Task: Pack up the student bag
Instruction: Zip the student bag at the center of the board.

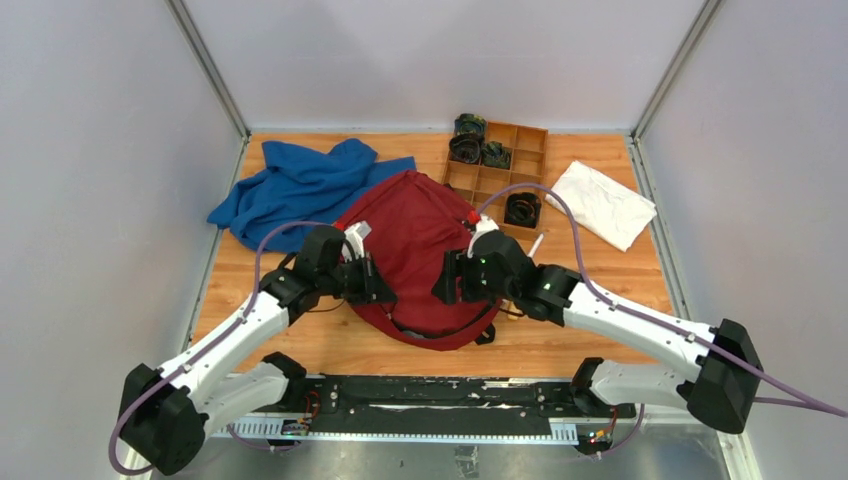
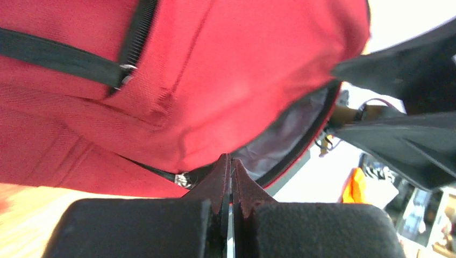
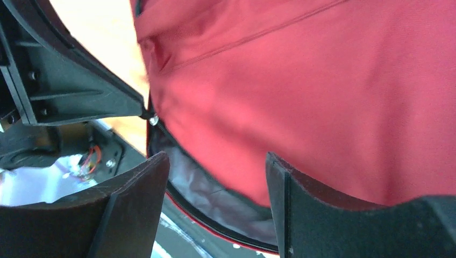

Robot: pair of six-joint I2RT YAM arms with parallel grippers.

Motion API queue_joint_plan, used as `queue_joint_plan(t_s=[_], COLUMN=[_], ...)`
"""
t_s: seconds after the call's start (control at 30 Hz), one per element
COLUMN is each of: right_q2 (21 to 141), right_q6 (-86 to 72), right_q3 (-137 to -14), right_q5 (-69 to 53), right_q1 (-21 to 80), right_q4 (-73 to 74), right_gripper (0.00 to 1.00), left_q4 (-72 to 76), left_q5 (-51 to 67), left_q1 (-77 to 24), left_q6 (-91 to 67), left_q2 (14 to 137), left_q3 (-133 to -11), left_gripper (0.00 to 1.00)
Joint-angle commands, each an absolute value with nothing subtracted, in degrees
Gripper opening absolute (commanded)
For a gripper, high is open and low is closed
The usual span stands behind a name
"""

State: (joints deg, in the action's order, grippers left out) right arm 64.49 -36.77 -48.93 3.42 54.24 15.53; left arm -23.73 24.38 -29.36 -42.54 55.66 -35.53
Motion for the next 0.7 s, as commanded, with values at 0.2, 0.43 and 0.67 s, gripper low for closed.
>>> queue_joint_plan(t_s=[0.2, 0.43, 0.67], right_q2=[74.2, 74.9, 76.9], right_q6=[-51.7, -58.1, -65.1], right_q3=[-45.5, -43.3, -42.3], right_q5=[-15.2, -15.3, -23.1], right_q1=[55.4, 56.0, 53.5], right_q4=[4.7, 3.0, -0.5], right_gripper=[0.53, 0.54, 0.53], left_q4=[-12.0, -8.9, -11.1], left_q5=[34.5, 35.6, 35.6], left_q1=[-32.0, -35.2, -35.2], left_q6=[-45.1, -44.8, -40.3], left_q2=[52.9, 53.2, 49.7], left_q3=[-31.4, -29.3, -28.7], left_gripper=[0.0, 0.0, 0.0])
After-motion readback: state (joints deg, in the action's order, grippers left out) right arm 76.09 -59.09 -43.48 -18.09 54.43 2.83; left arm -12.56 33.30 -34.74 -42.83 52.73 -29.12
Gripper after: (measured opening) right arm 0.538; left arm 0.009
